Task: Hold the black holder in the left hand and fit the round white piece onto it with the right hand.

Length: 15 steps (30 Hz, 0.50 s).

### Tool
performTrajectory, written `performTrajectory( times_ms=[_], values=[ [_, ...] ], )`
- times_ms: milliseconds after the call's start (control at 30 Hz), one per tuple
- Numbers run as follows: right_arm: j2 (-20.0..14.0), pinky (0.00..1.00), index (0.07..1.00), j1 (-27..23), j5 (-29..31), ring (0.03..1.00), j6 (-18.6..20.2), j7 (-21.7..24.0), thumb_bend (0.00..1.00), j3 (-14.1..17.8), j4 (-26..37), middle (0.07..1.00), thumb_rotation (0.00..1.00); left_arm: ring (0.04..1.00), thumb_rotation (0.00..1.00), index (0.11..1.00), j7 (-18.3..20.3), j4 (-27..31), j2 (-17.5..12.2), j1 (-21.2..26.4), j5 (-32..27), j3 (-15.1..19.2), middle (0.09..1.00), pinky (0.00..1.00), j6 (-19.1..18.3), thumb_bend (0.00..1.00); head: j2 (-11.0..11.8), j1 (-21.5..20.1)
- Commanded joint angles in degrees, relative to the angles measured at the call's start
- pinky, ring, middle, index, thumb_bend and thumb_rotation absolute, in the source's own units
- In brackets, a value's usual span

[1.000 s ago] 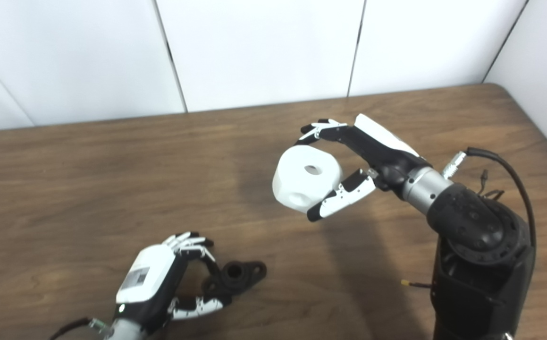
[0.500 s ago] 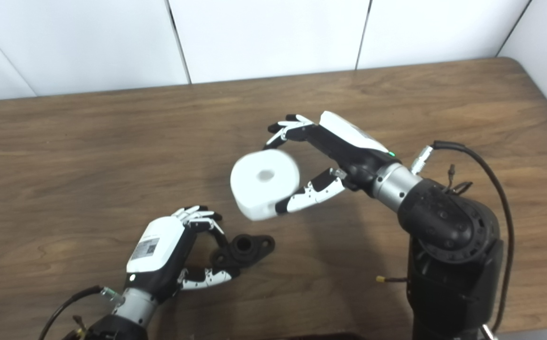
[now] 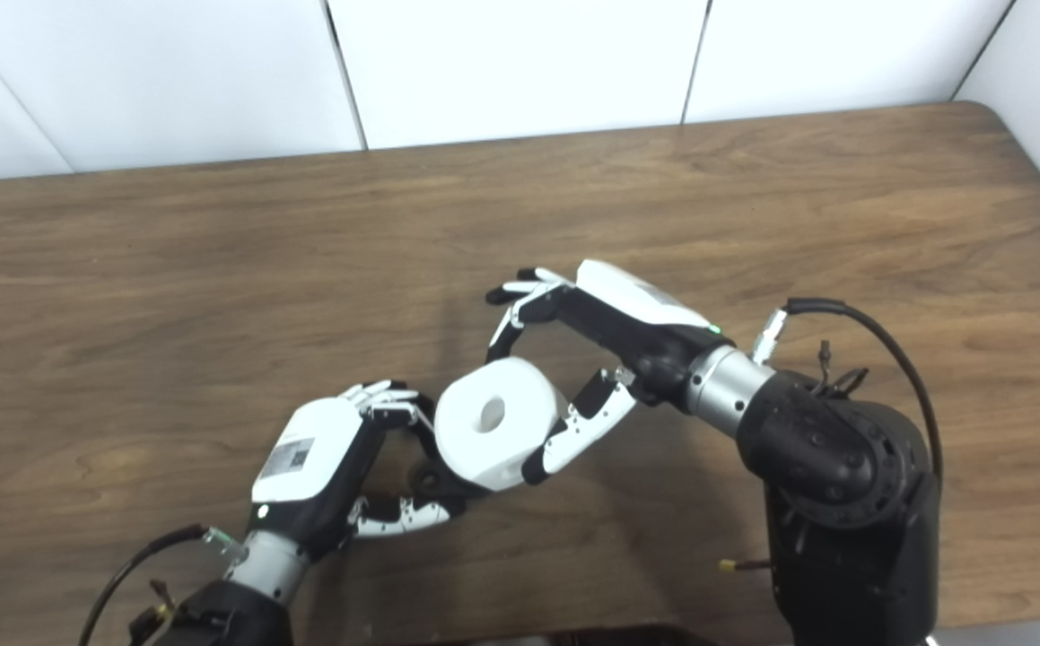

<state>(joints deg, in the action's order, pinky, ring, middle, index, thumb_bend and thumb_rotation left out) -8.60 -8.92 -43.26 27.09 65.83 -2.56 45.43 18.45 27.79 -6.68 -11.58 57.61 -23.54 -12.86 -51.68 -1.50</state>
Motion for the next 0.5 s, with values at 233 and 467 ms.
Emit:
performTrajectory(
  times_ms=[233, 467],
  values=[
    [-0.24, 0.96, 0.488, -0.56, 1.56, 1.0, -0.22, -1.29, 0.51, -0.21, 1.33, 0.902, 0.15, 0.887, 0.04, 0.489, 1.97, -0.73, 0.59, -0.91, 0.26, -0.88, 0.788, 0.9, -0.74, 0.52, 0.42, 0.53],
    [1.23, 0.97, 0.487, -0.66, 3.19, 1.0, -0.21, -2.96, 0.51, 2.01, 1.15, 0.908, 0.15, 0.89, 0.04, 0.489, 1.81, -1.41, 0.83, -0.76, 0.64, -1.17, 0.792, 0.9, -0.69, 0.52, 1.2, 1.06]
  ],
)
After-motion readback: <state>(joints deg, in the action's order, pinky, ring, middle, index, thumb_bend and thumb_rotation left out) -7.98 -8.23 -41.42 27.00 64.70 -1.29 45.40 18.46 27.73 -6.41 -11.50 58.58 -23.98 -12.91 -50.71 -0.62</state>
